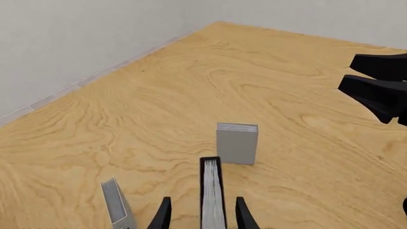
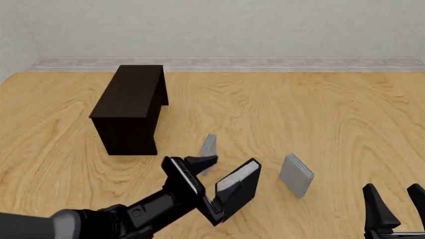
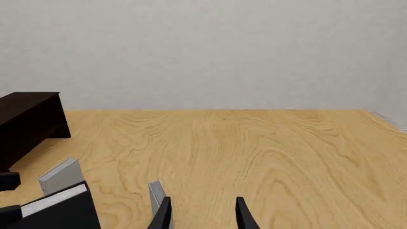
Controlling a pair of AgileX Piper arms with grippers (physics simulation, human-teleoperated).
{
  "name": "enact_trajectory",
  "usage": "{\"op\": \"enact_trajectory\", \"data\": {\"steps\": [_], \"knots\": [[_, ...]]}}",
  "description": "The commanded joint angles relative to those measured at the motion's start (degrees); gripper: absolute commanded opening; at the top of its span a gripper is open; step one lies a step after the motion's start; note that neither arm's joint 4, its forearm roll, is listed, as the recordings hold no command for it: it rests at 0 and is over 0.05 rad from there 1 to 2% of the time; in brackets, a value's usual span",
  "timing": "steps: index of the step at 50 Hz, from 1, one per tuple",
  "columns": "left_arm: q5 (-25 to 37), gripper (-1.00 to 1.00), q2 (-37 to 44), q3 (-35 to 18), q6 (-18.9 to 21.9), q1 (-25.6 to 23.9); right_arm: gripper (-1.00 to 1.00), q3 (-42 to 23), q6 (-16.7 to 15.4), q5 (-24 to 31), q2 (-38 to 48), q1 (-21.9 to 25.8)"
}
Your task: Pick up the book in the middle and place it on the cabinet shelf.
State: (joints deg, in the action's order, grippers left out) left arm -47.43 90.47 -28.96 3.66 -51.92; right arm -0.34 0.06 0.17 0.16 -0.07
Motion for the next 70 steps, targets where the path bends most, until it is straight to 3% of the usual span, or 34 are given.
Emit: {"op": "enact_trajectory", "data": {"steps": [1, 33, 70], "knots": [[-0.39, 1.0, 2.32, -0.78, -0.94, -0.69, 1.0, 0.0, 0.0, 0.0, 0.0, 0.0], [-1.12, 1.0, 8.1, -3.6, -4.7, -0.34, 1.0, 0.0, -0.01, 0.0, 0.0, -0.01], [-1.1, 1.0, 15.72, -7.7, -5.67, -1.11, 1.0, 0.0, -0.01, 0.0, 0.0, 0.0]]}}
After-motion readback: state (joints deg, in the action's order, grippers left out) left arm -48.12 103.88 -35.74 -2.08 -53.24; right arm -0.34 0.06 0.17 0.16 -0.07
